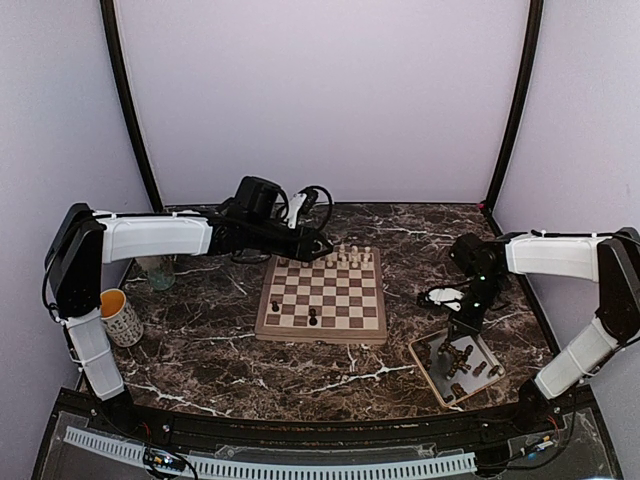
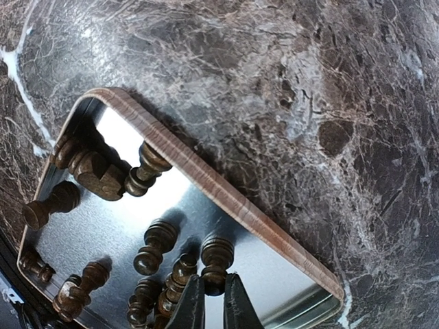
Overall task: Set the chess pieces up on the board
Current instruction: Pick up the pawn from the storage box, then place the pawn at a7.
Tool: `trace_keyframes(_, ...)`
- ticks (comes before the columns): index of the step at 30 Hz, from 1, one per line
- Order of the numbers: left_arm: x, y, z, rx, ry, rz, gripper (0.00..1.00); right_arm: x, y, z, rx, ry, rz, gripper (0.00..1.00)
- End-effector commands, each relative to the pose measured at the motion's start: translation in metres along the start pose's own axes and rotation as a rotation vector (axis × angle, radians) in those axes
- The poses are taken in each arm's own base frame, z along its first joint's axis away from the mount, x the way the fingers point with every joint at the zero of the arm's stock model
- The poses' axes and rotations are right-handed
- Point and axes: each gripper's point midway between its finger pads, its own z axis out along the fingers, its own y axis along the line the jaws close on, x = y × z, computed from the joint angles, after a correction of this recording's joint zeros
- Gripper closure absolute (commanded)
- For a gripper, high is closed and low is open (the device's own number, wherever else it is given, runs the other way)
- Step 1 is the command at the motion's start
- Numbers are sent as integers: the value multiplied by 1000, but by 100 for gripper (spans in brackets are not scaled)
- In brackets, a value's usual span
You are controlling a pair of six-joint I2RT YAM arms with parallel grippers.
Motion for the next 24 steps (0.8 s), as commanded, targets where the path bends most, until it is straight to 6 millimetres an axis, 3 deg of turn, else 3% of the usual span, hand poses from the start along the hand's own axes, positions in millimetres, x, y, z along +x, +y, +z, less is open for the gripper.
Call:
trace_keyframes(1,-8,-12,-16,24,-28,18,56,-9,3,-11,-9,-32,2,95)
trace_keyframes(8,-5,-13,-19,28,-22,26,56,-30,22,-32,-127,-131,-5,96)
trace_keyframes(15,-4,-7,-24,-23,-12,45,55,-53,6,-55,-59,-169,-6,96)
trace_keyframes(20,2,19,-41,-192,-4,37,53,-88,-11,-76,58,-145,-66,96)
trace_keyframes(24,8,39,-65,-317,-17,16,52,-126,-3,-78,59,-149,-156,96)
